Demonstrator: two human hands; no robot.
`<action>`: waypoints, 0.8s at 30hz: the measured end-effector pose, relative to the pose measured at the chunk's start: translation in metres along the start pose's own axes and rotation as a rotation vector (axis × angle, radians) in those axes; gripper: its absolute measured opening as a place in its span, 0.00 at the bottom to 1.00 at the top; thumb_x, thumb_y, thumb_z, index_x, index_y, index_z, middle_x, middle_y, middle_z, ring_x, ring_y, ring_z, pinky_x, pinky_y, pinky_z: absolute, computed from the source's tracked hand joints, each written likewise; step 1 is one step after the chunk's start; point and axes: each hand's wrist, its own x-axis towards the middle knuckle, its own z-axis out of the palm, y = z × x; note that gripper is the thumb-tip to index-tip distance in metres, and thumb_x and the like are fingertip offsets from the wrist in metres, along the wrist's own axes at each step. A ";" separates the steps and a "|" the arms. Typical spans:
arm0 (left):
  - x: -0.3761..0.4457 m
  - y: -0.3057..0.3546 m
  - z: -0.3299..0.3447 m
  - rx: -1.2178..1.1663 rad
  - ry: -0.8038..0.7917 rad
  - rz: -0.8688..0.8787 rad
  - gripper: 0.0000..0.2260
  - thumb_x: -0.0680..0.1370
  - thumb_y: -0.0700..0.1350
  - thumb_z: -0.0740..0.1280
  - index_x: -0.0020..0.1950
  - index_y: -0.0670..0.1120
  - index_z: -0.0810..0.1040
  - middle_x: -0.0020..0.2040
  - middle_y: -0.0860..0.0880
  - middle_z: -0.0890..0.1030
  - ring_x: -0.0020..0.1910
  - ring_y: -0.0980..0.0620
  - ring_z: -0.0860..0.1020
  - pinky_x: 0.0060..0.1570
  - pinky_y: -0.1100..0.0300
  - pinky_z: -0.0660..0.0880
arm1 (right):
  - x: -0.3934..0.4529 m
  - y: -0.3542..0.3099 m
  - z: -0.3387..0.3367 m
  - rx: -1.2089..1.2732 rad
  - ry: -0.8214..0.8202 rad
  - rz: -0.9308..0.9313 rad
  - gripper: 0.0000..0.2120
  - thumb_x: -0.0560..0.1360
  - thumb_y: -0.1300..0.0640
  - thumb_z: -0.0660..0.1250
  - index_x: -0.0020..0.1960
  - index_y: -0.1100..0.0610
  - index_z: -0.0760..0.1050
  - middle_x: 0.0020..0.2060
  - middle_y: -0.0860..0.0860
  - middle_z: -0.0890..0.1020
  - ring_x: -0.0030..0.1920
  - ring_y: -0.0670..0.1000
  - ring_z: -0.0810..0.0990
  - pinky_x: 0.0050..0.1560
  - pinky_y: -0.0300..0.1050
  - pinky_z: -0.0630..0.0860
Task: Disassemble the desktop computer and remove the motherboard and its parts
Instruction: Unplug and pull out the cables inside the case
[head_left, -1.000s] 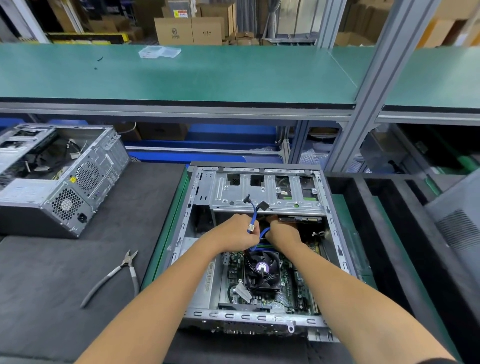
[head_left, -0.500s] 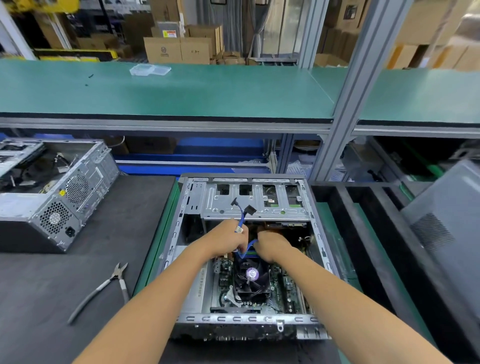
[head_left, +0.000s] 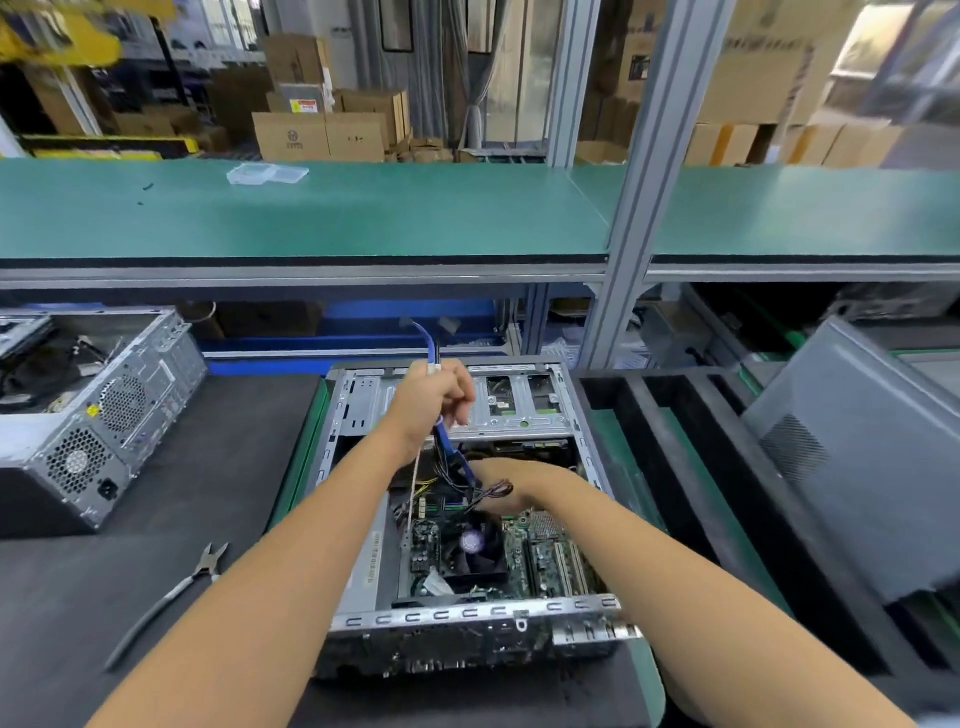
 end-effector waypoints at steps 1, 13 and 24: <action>0.002 0.004 0.001 -0.033 0.038 0.017 0.07 0.64 0.39 0.57 0.33 0.38 0.72 0.23 0.46 0.71 0.22 0.54 0.68 0.22 0.66 0.64 | -0.005 -0.002 -0.010 0.002 0.014 -0.012 0.10 0.80 0.60 0.60 0.60 0.62 0.69 0.52 0.56 0.78 0.46 0.53 0.74 0.42 0.44 0.67; 0.014 0.039 0.011 -0.124 0.396 -0.042 0.13 0.78 0.43 0.61 0.34 0.42 0.76 0.25 0.51 0.71 0.26 0.54 0.69 0.34 0.58 0.67 | -0.046 -0.030 -0.082 0.752 0.166 -0.259 0.11 0.80 0.50 0.64 0.61 0.51 0.74 0.47 0.49 0.79 0.47 0.48 0.80 0.52 0.46 0.75; 0.011 0.039 0.004 0.124 -0.101 -0.203 0.25 0.73 0.69 0.60 0.48 0.48 0.80 0.42 0.45 0.83 0.34 0.49 0.80 0.32 0.60 0.75 | -0.043 -0.023 -0.096 0.832 0.583 -0.254 0.11 0.79 0.62 0.63 0.39 0.59 0.78 0.28 0.50 0.77 0.26 0.46 0.71 0.25 0.36 0.65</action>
